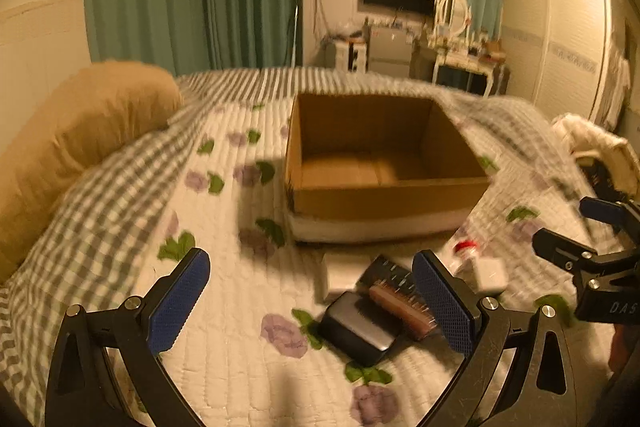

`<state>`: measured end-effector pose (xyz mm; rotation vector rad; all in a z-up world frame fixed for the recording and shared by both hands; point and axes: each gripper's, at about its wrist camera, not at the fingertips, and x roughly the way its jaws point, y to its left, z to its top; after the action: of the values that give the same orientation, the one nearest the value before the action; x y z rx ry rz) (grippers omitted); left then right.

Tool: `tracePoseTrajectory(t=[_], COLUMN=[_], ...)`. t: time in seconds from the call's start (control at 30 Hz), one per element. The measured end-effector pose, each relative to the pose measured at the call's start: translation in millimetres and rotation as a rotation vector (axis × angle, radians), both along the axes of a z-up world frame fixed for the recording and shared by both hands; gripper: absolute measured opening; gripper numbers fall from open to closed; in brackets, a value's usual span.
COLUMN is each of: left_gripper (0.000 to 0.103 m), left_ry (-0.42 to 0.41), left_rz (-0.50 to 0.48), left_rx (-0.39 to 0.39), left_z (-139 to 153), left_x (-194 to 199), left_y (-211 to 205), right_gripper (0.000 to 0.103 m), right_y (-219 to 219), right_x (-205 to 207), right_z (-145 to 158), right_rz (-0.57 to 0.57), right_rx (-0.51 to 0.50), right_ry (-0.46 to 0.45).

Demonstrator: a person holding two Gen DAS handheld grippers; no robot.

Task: Organize rigid objects
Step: 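Grasp the red-patterned card with the left gripper while the right grasps the white tissue pack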

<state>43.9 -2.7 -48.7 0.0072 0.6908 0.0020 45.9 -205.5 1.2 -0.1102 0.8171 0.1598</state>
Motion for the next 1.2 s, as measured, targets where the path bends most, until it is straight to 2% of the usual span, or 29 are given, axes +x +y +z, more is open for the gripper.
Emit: tracePoseTrajectory(t=[0.17, 0.5, 0.63, 0.7, 0.73, 1.03, 1.07, 1.13, 1.2], left_gripper=[0.103, 0.103, 0.103, 0.103, 0.103, 0.102, 0.099, 0.077, 0.053], left_ry=[0.075, 0.141, 0.17, 0.175, 0.178, 0.201, 0.201, 0.21, 0.239], left_rz=[0.003, -0.04, -0.064, -0.076, -0.087, -0.141, -0.141, -0.141, -0.166], left_rx=[0.015, 0.045, 0.047, 0.055, 0.059, 0.038, 0.035, 0.039, 0.01], left_z=[-26.2, -48.2, -54.3, -56.1, -56.7, -67.9, -69.4, -73.2, -77.4], left_x=[9.5, 15.8, 12.8, 11.4, 10.6, 21.9, 23.7, 28.0, 32.2], left_y=[-4.6, -19.9, -25.1, -29.8, -33.3, -60.2, -62.7, -68.3, -71.0], right_gripper=[0.103, 0.102, 0.091, 0.075, 0.064, 0.064, 0.064, 0.064, 0.063], right_y=[-2.5, 1.4, 6.1, 6.8, 6.3, -1.2, -1.6, -1.7, -1.1], right_x=[15.5, 50.8, 62.1, 61.8, 61.1, 45.6, 44.2, 43.1, 41.2], right_z=[-36.0, -72.0, -84.7, -85.5, -85.9, -68.2, -65.6, -63.0, -61.7], right_rz=[0.004, 0.019, 0.026, 0.032, 0.028, 0.002, 0.001, -0.001, -0.001], right_rx=[0.001, 0.033, 0.024, 0.024, 0.017, 0.064, 0.067, 0.067, 0.061], right_ry=[0.111, 0.272, 0.338, 0.343, 0.35, 0.27, 0.265, 0.256, 0.249])
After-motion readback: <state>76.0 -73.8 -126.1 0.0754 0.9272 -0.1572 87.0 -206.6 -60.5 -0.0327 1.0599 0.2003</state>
